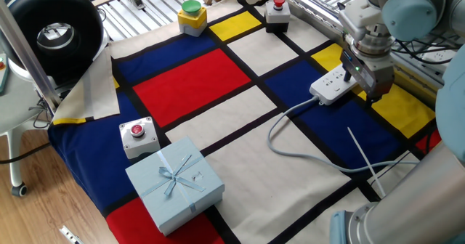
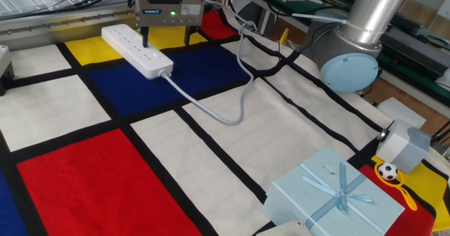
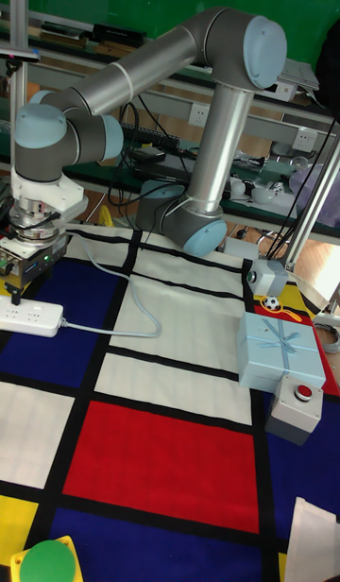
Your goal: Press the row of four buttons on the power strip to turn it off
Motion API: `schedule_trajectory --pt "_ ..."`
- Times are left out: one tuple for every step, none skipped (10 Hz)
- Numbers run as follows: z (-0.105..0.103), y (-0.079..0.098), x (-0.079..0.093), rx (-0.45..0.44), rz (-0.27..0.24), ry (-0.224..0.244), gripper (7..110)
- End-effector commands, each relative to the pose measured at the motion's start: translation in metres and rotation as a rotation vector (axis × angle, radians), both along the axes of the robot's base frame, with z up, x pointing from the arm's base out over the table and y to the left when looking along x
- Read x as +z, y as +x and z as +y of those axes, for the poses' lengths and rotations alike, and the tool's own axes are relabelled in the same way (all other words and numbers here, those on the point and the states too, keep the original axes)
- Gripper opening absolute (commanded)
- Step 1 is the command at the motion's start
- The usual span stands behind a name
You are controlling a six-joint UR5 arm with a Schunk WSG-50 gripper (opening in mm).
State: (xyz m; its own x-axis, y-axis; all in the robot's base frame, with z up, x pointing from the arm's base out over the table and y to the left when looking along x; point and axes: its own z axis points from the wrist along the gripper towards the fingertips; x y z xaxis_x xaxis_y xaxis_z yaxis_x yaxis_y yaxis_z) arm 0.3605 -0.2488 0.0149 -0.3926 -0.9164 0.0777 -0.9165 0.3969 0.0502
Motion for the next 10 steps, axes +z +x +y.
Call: schedule_trajectory --pt "0.0015 -0.0010 0.0009 -0.009 0.003 0.010 22" --pt "0.0024 -0.0017 0.0009 -0.009 0.006 0.013 22" --pt "0.0016 -0.0013 0.0009 -0.009 0.004 0.010 22" --pt "0.0016 -0.0013 0.0008 -0.009 0.004 0.010 22" --pt "0.0020 -0.0013 0.0008 -0.011 0.004 0.011 22" --pt "0.0028 -0.0013 0.0008 -0.011 0.004 0.014 22" --pt "0.0028 -0.0016 0.0008 -0.012 0.006 0.014 22" --pt "0.0036 -0.0031 0.0009 -0.017 0.012 0.017 22" --pt "0.0036 -0.0035 0.0008 -0.019 0.013 0.017 22" --pt "0.0036 -0.0035 0.0008 -0.019 0.013 0.017 22"
